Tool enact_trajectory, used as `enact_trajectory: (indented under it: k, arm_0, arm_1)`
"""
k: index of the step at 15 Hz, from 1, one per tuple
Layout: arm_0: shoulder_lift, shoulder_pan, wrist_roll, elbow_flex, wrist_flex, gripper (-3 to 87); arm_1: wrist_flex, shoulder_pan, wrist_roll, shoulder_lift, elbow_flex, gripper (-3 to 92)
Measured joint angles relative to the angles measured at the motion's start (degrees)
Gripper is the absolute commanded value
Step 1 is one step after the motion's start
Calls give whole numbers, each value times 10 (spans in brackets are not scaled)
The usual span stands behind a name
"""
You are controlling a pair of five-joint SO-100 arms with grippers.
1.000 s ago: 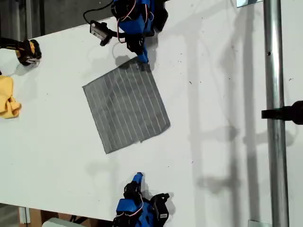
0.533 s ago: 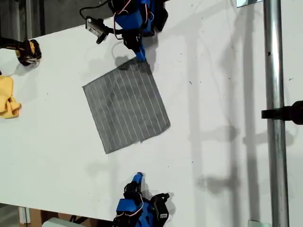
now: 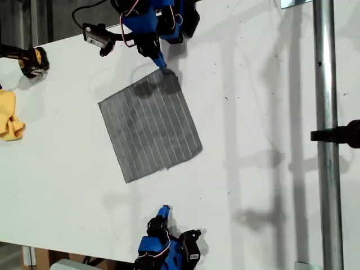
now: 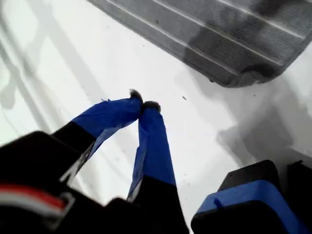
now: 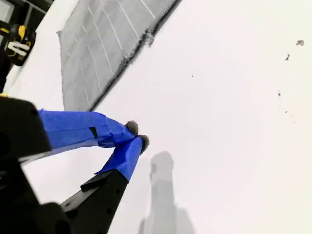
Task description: Grasp corners of a towel and fold twice.
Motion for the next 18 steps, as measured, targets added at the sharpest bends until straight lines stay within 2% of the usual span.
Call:
enact_trajectory:
  k: [3,5,7,10,11,18]
  arm_0:
    - [0,0,-1,0,0,-23]
    - [0,0,-2,0,0,-23]
    - [0,0,-3,0,0,-23]
    - [0,0,-3,0,0,-23]
    - [0,0,-3,0,0,-23]
    - [0,0,-3,0,0,-23]
  arm_1:
    - [69,37,-83,-119,-115,-2]
    - [79,59,-142,-192,-175,-2]
    - [79,57,-182,-250,-215,56]
    - [94,57,-193,-299,-255,283]
    - [110,66,-193,-312,-266,327]
    - [104,139,-173,-330,-239,360]
